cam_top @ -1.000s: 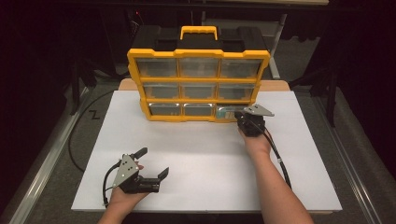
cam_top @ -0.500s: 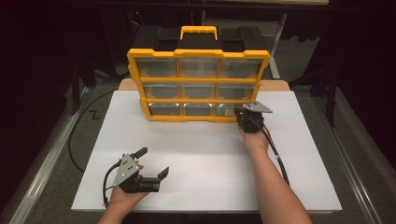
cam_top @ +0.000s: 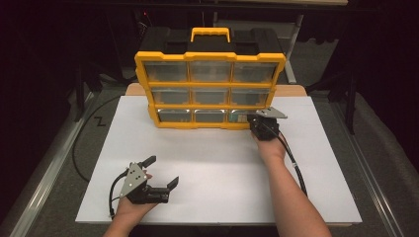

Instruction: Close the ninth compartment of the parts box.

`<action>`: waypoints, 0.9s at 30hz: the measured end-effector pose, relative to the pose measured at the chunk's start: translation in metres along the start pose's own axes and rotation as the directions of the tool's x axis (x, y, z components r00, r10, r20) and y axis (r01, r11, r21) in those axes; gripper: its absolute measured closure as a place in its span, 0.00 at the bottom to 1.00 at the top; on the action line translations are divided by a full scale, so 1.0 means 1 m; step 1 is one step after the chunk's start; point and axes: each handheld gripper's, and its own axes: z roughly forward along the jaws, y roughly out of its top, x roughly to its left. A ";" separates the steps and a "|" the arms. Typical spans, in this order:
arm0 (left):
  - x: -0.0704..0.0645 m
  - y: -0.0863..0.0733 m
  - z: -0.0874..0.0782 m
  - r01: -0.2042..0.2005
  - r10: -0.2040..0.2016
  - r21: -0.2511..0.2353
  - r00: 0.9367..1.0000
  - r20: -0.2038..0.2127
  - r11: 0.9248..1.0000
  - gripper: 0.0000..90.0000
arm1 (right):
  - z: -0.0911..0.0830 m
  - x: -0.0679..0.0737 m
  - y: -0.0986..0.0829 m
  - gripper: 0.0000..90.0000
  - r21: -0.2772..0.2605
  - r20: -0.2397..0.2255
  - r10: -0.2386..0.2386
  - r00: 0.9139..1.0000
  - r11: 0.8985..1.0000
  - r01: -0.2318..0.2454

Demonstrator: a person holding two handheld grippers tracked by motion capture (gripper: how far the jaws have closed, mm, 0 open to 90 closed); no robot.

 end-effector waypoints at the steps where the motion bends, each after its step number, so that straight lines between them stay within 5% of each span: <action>1: 0.000 0.000 0.000 -0.001 0.001 0.000 1.000 0.001 1.000 0.00 | -0.002 0.001 -0.001 0.94 -0.002 -0.006 -0.001 1.000 1.000 0.001; 10: -0.003 0.001 0.001 -0.007 0.007 0.004 1.000 0.003 1.000 0.00 | -0.022 0.006 -0.008 0.75 -0.006 -0.064 -0.001 0.998 1.000 0.000; 27: -0.004 0.000 0.003 -0.016 0.016 0.016 1.000 -0.004 1.000 0.00 | -0.080 0.016 -0.034 0.21 -0.048 -0.187 0.010 0.982 0.999 -0.020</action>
